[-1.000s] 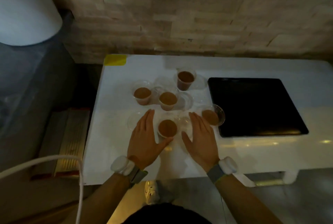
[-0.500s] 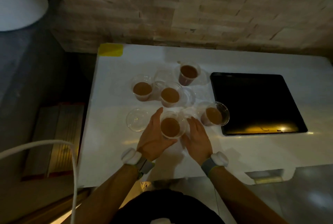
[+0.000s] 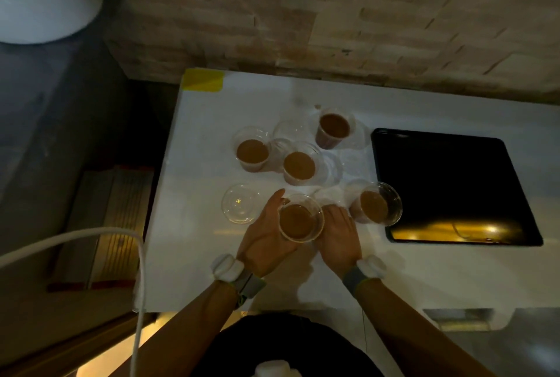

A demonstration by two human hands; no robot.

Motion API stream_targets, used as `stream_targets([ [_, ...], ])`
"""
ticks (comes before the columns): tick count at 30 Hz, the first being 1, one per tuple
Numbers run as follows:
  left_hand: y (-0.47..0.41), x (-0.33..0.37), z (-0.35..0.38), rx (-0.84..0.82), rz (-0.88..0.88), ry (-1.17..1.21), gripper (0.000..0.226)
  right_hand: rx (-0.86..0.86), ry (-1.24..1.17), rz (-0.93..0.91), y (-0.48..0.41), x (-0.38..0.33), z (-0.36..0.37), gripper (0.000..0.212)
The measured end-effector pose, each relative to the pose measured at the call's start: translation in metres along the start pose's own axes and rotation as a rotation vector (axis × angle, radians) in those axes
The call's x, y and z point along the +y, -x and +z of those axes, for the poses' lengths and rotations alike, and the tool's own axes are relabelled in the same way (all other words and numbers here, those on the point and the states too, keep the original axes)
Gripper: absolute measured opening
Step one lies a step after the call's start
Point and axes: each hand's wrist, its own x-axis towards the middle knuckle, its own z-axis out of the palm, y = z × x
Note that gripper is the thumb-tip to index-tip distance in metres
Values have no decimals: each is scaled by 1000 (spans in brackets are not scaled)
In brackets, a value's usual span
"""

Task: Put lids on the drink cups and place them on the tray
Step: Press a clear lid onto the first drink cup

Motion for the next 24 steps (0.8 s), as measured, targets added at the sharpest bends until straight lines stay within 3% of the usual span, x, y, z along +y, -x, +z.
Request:
stream_targets([
  [2,0,-2,1,5,-3,1,100,81,-227,22,5,2,-8,10],
  [10,-4,-1,-1,-24,50,73,110,421,-1152,442,26,-4,-69,12],
  [15,-2,7,-5,-31,97,181,121,242,-1810,752,16,-9,-84,15],
  [19,-4,17,-7,-18,108,177,113,159,-1788,928,11,-16,-71,14],
  [24,-3,18,-10,-25,95,86,99,152,-1584,896,7,-25,-53,18],
])
